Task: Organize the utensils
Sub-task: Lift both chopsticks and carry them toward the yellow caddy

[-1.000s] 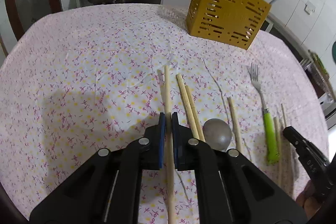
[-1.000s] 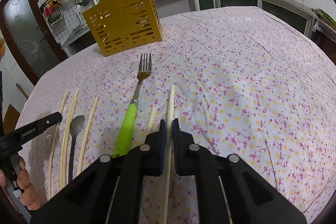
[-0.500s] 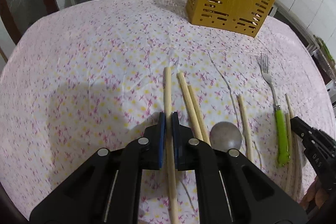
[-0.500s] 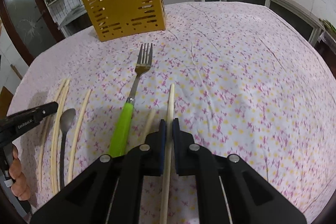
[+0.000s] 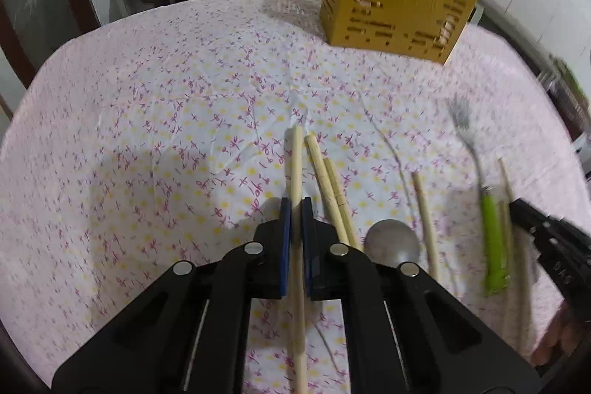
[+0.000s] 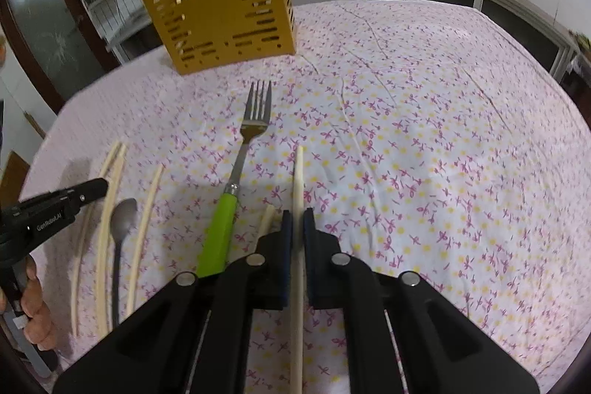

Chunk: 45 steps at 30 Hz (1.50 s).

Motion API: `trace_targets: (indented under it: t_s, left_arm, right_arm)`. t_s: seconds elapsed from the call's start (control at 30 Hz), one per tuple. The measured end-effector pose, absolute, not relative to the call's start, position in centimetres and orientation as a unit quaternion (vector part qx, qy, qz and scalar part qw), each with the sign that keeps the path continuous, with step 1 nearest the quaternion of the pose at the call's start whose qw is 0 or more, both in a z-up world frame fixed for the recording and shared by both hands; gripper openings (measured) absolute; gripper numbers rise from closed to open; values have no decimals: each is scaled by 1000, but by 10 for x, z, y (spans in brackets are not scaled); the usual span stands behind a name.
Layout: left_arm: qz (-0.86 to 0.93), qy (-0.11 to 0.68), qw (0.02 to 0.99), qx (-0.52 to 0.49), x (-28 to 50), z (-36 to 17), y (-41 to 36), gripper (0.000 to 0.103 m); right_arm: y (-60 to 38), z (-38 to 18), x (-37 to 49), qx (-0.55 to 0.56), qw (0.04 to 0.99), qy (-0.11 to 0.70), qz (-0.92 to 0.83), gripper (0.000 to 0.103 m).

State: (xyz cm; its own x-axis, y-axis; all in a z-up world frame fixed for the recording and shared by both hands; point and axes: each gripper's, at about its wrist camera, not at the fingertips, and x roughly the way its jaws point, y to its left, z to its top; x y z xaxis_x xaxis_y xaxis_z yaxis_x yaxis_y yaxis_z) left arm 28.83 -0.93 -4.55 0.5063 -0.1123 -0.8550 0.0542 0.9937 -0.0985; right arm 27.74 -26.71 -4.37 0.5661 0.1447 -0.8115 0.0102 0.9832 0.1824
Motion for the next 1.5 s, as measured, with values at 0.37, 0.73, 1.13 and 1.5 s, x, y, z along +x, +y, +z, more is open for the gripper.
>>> trace_targets:
  t_s: [0.37, 0.73, 1.13, 1.5]
  left_arm:
    - [-85, 410, 906, -60, 258, 5, -8, 4]
    - [-121, 370, 918, -79, 240, 34, -9, 4]
    - [-157, 220, 961, -56, 212, 87, -17, 4]
    - [-178, 158, 970, -52, 219, 103, -34, 4]
  right_arm:
    - [-281, 4, 251, 123, 918, 372, 67, 6]
    - [-283, 40, 234, 116, 941, 307, 83, 6]
    - [-287, 80, 225, 113, 967, 205, 105, 6]
    - [-282, 109, 223, 83, 984, 117, 102, 6]
